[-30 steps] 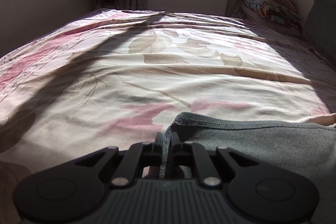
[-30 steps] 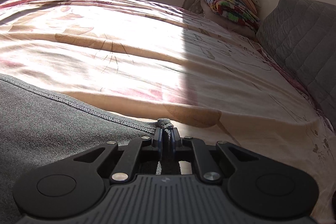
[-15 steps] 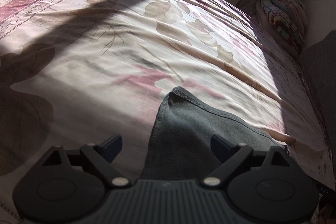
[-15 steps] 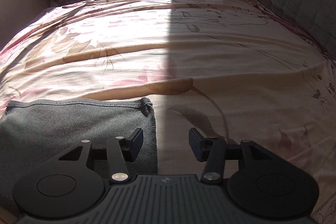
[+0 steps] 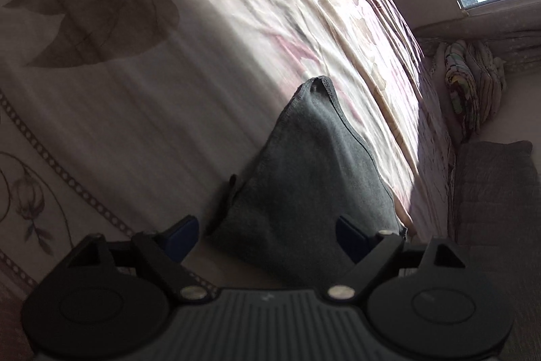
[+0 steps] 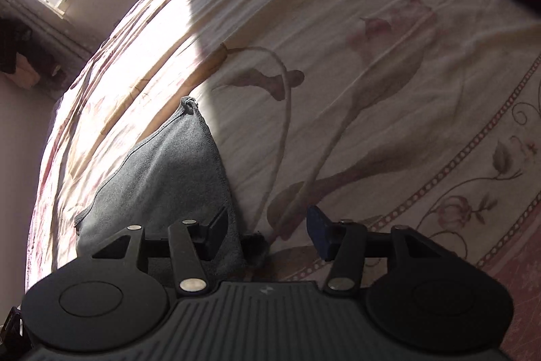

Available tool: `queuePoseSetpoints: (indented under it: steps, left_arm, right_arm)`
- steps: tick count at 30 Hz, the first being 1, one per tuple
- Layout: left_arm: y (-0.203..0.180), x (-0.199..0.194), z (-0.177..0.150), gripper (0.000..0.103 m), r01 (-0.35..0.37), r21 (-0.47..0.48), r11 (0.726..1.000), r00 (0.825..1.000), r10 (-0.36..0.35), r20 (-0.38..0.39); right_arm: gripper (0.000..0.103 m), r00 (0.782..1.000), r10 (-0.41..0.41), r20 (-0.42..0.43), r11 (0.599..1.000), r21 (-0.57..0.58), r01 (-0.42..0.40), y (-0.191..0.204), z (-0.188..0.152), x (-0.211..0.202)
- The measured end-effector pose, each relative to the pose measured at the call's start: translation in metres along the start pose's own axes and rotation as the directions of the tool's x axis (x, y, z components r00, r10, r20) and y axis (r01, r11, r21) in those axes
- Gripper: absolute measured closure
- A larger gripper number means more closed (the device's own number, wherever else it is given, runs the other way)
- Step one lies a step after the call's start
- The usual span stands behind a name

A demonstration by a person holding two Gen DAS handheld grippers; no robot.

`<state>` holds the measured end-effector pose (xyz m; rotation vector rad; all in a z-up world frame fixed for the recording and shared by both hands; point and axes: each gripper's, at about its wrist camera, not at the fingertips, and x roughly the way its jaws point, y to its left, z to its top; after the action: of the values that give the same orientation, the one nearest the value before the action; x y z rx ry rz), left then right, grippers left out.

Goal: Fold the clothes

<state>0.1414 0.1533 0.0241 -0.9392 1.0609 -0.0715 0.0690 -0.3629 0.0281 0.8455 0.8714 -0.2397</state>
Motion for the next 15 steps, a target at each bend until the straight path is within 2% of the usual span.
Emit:
queuePoseSetpoints:
  steps: [4, 10, 13, 15]
  left_arm:
    - [0.011, -0.004, -0.009, 0.027, 0.049, -0.080, 0.996, 0.999, -0.049, -0.002]
    - [0.019, 0.010, -0.035, 0.033, 0.123, -0.185, 0.975, 0.992, -0.127, -0.013]
    - [0.016, 0.014, -0.048, 0.033, 0.147, -0.201, 0.969, 0.989, -0.143, 0.034]
    - [0.014, 0.016, -0.055, 0.037, 0.179, -0.217, 0.960, 0.983, -0.166, 0.076]
  right_arm:
    - [0.049, 0.999, 0.050, -0.010, 0.995, 0.083, -0.049, -0.013, -0.008, -0.004]
    - [0.050, 0.990, 0.138, -0.032, 0.975, 0.181, -0.130, -0.021, -0.022, -0.003]
    - [0.052, 0.984, 0.172, -0.040, 0.961, 0.227, -0.158, -0.022, -0.030, 0.003]
    - [0.054, 0.980, 0.196, -0.028, 0.950, 0.255, -0.183, -0.022, -0.036, 0.006]
